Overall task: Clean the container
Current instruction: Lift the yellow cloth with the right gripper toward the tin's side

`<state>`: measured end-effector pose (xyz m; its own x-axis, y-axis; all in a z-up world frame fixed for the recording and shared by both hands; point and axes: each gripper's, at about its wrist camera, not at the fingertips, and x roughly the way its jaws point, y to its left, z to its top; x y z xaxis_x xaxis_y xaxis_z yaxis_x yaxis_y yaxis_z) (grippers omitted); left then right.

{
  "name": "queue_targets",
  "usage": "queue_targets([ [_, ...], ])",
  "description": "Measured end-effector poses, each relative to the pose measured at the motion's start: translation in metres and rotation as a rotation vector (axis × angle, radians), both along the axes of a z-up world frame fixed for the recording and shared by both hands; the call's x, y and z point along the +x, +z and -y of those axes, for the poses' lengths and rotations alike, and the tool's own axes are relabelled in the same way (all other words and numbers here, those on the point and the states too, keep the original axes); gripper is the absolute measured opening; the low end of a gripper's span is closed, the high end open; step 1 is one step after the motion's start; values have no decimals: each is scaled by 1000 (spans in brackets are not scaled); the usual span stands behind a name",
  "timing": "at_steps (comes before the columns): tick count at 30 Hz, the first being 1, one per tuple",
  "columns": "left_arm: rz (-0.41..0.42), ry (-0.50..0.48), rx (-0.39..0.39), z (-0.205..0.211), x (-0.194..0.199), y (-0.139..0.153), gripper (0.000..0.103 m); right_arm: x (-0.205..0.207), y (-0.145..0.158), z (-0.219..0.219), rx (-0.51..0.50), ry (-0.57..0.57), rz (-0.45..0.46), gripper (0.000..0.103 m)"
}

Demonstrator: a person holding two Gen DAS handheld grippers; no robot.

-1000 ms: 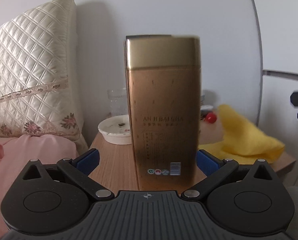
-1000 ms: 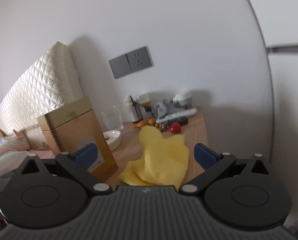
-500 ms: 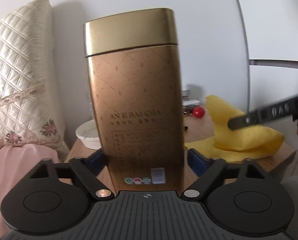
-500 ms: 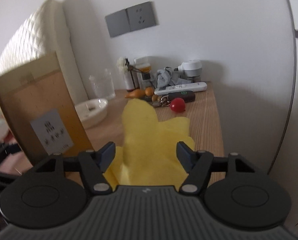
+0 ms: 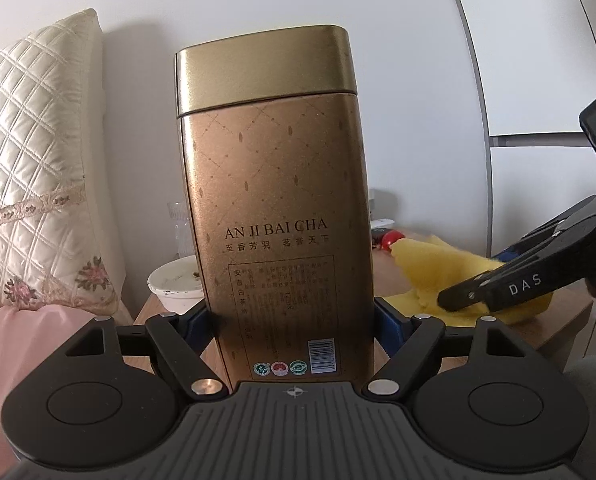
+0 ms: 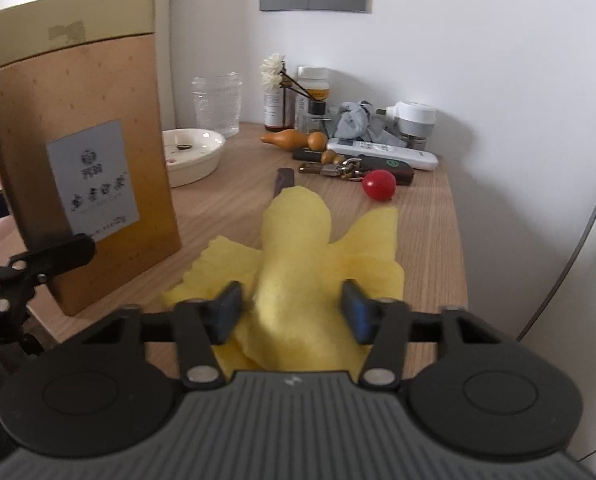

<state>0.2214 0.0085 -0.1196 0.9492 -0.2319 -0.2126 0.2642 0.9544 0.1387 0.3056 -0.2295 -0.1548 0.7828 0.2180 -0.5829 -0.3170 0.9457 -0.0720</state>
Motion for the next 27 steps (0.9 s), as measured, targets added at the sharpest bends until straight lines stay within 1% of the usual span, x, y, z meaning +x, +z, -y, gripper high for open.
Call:
queue_targets([
  [1, -1, 7, -1, 0, 2, 0, 82, -1, 0, -1, -6, 1, 1, 30],
  [2, -1, 13, -3, 0, 3, 0, 82, -3, 0, -4, -24, 4, 5, 28],
  [4, 5, 22, -1, 3, -2, 0, 82, -7, 0, -11, -74, 7, 18, 16],
  [5, 3, 21, 0, 3, -2, 1, 82, -9, 0, -13, -73, -1, 23, 16],
  [7, 4, 15, 1, 2, -2, 1, 82, -11, 1, -11, -34, -26, 27, 15],
  [10, 13, 18, 5, 1, -6, -1, 83, -12, 12, 6, 167, -89, 23, 15],
  [11, -1, 18, -6, 0, -6, -2, 83, -12, 17, 11, 243, -108, 23, 15],
  [13, -26, 18, -25, -3, -5, -3, 83, -13, 24, 15, 361, -133, 14, 15],
  [16, -10, 17, -19, -2, -9, -1, 83, -19, 31, 22, 623, -120, 9, 15],
  [17, -5, 15, -21, -2, -10, -1, 83, -20, 31, 25, 728, -112, 5, 15],
  [18, -7, 16, -20, -1, -10, -1, 83, -22, 30, 28, 855, -96, 4, 15],
  [20, -6, 17, -11, 1, -10, -2, 83, -23, 28, 29, 1034, -69, 14, 15],
  [21, 0, 17, -5, 1, -10, -2, 83, -23, 26, 26, 1086, -64, 24, 15],
  [23, 3, 21, 5, 2, -10, -3, 83, -23, 23, 20, 1147, -36, 12, 15],
  [27, 2, 21, -4, 1, -9, -3, 82, -23, 17, 11, 1167, -18, -2, 16],
])
